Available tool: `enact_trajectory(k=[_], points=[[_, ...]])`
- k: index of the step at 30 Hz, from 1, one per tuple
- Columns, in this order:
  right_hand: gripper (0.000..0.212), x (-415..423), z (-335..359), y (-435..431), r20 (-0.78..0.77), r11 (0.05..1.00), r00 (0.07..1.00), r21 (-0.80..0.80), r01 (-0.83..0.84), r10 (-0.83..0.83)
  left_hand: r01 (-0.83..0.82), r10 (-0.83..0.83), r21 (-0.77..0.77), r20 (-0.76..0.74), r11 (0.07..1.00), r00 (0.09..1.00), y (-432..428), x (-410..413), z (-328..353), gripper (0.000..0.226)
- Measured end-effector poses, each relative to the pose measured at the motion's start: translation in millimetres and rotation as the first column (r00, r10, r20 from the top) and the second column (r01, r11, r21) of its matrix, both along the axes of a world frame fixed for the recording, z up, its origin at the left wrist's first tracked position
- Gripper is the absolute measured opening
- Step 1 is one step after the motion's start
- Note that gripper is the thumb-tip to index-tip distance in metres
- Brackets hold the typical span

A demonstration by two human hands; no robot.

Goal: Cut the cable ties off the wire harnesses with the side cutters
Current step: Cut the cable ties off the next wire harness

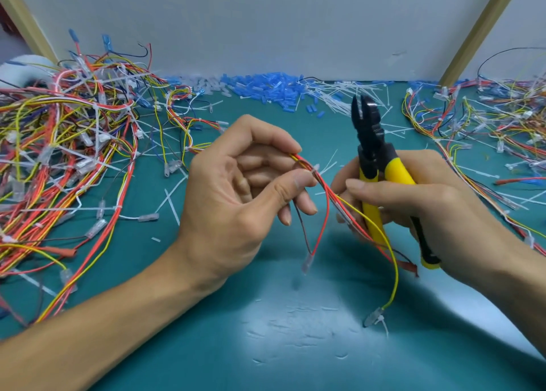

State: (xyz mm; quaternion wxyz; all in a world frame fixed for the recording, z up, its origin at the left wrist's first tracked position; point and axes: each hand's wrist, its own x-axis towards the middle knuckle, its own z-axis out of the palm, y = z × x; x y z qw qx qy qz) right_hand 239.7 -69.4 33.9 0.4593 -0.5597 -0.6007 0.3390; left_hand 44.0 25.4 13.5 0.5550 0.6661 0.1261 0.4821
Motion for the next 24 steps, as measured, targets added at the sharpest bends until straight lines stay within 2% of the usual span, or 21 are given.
enact_trajectory(k=[2,4,6,8,11,14,16,18,20,21,24], points=[[0.027,-1,3,-2,-0.170,0.999,0.985,-0.047,0.001,-0.009,0.050,-0.047,0.031,-0.108,0.998,0.993,-1,-2,-1,0.027],[0.025,-5,5,-3,-0.129,1.000,0.992,-0.026,0.000,-0.003,0.114,-0.060,0.170,-0.292,0.979,0.955,-4,-4,-2,0.033],[0.016,-10,4,-5,-0.061,1.000,0.998,0.009,0.002,-0.001,0.174,-0.056,0.269,-0.396,0.947,0.917,-7,-6,-3,0.043],[0.016,-8,3,-5,-0.090,1.000,0.996,0.013,0.027,-0.025,0.190,-0.045,0.296,-0.435,0.936,0.899,-7,-6,-4,0.056],[0.014,-3,5,-3,-0.214,0.993,0.970,-0.030,0.110,-0.114,0.152,0.013,0.320,-0.460,0.935,0.888,-3,-7,-5,0.070],[0.014,4,5,0,-0.377,0.975,0.900,-0.044,0.218,-0.218,0.061,0.090,0.314,-0.443,0.947,0.892,-1,-6,-4,0.066],[0.015,9,7,2,-0.472,0.951,0.831,-0.058,0.304,-0.295,-0.039,0.214,0.355,-0.469,0.934,0.857,1,-6,-4,0.058],[0.009,15,10,3,-0.515,0.917,0.771,-0.079,0.392,-0.374,-0.134,0.455,0.539,-0.522,0.831,0.722,7,-7,-1,0.047],[0.010,21,11,4,-0.514,0.878,0.730,-0.104,0.468,-0.450,-0.120,0.698,0.746,-0.536,0.655,0.475,16,-10,3,0.047],[0.011,23,12,4,-0.506,0.862,0.718,-0.112,0.495,-0.478,-0.086,0.755,0.786,-0.550,0.612,0.357,20,-12,5,0.052],[0.008,27,10,5,-0.488,0.826,0.694,-0.113,0.552,-0.530,-0.010,0.782,0.784,-0.619,0.621,0.077,31,-17,8,0.050]])
